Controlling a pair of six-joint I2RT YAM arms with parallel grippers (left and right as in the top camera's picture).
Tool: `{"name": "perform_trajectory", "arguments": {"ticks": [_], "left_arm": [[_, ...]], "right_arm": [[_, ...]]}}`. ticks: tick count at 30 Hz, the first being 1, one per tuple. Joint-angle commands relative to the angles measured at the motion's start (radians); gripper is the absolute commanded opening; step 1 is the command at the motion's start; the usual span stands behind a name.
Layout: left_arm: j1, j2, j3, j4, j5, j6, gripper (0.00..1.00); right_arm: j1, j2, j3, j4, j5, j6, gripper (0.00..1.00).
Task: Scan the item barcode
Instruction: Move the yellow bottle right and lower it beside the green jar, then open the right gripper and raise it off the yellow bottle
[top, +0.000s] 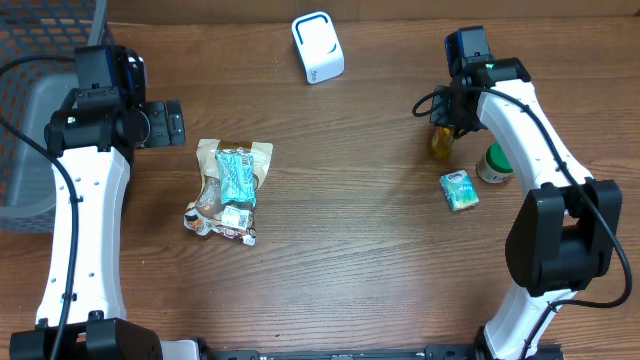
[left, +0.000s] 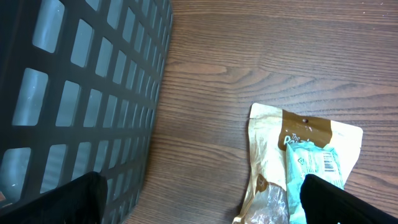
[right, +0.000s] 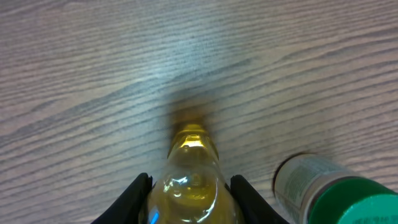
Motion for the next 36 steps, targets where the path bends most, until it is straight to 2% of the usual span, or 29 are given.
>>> {"name": "perform_trajectory", "arguments": {"ticks": [1, 4, 7, 9, 11, 12, 13, 16, 21, 29, 36], "left_arm": [[-0.007, -0.015, 0.022, 0.004, -0.005, 0.019, 1.00], [-0.007, -0.015, 0.022, 0.004, -0.005, 0.019, 1.00], [-0.007, -0.015, 0.022, 0.004, -0.005, 0.019, 1.00], [-0.007, -0.015, 0.022, 0.004, -0.005, 0.019, 0.99], [-0.007, -0.015, 0.022, 0.004, -0.005, 0.019, 1.00], [-0.007, -0.015, 0.022, 0.004, -0.005, 0.019, 1.00], [-0.007, -0.015, 0.022, 0.004, -0.005, 0.019, 1.00], [-0.007, -0.015, 0.022, 0.004, -0.005, 0.019, 0.99], [-0.007, -0.015, 0.022, 0.004, -0.005, 0.019, 1.00], [-0.007, -0.015, 0.022, 0.004, -0.005, 0.019, 1.00], [-0.007, -0.015, 0.022, 0.004, -0.005, 0.019, 1.00]], "right_arm": [[0.001, -0.004, -0.002, 0.010, 0.013, 0.004, 0.20], [0.001, -0.004, -0.002, 0.000, 0.013, 0.008, 0.21], [0.001, -0.003, -0.003, -0.006, 0.013, 0.008, 0.32], [0.001, -0.002, -0.003, -0.006, 0.013, 0.008, 0.51], [0.001, -0.002, -0.003, -0.006, 0.013, 0.007, 0.58], [0.001, -0.002, -0.003, -0.006, 0.013, 0.008, 0.66], [0.001, -0.002, -0.003, -0.006, 0.013, 0.007, 0.78], [0.001, -0.002, -0.003, -0.010, 0.013, 0.008, 1.00], [0.001, -0.007, 0.016, 0.006, 0.019, 0.008, 1.00], [0.002, -0.059, 0.205, -0.014, 0.023, 0.007, 0.98], [0.003, -0.082, 0.234, -0.161, -0.321, -0.001, 0.72]]}}
